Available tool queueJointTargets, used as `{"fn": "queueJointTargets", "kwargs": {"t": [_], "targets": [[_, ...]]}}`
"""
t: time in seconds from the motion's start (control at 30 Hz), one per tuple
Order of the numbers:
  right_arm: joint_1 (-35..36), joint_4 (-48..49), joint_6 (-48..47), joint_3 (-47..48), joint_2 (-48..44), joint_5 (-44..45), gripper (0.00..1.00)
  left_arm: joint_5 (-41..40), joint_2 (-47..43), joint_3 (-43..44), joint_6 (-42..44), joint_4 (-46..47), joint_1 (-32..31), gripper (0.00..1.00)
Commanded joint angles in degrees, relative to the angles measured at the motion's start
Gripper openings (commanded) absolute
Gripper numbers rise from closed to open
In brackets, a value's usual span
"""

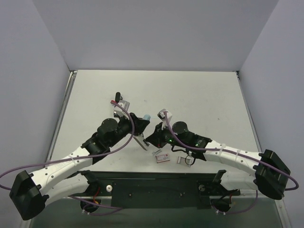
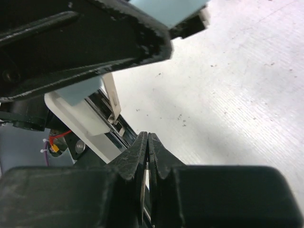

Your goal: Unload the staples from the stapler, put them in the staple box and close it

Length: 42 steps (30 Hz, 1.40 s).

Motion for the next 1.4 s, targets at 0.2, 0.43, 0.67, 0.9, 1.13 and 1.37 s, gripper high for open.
{"fn": "queueJointTargets", "kwargs": {"t": [0.2, 0.43, 0.67, 0.9, 1.13, 1.37], "targets": [[0.4, -12.7, -5.4, -0.3, -12.5, 8.2, 0.0, 3.5, -6.8, -1.2, -3.9, 1.6, -0.1, 0.0], [0.5, -19.5, -6.5, -1.5, -21.4, 11.9, 0.0, 2.6, -10.5, -2.1, -4.1, -0.2, -0.1, 0.0], [1.4, -20.9, -3.6, -5.5, -26.5, 12.0, 0.0, 2.8, -12.9, -2.8, -5.8, 0.8, -0.3, 0.0], [4.6, -15.7, 0.6, -8.2, -27.2, 10.2, 0.0, 7.8, -13.9, -4.4, -8.6, 3.5, -0.9, 0.0], [7.9, -10.8, 2.3, -7.8, -25.3, 9.4, 0.0, 13.3, -15.8, -5.6, -10.9, 5.0, -1.3, 0.0], [8.1, -7.3, 1.9, -4.3, -21.9, 7.3, 0.0, 17.2, -16.7, -7.4, -13.1, 7.2, -1.8, 0.0]]}}
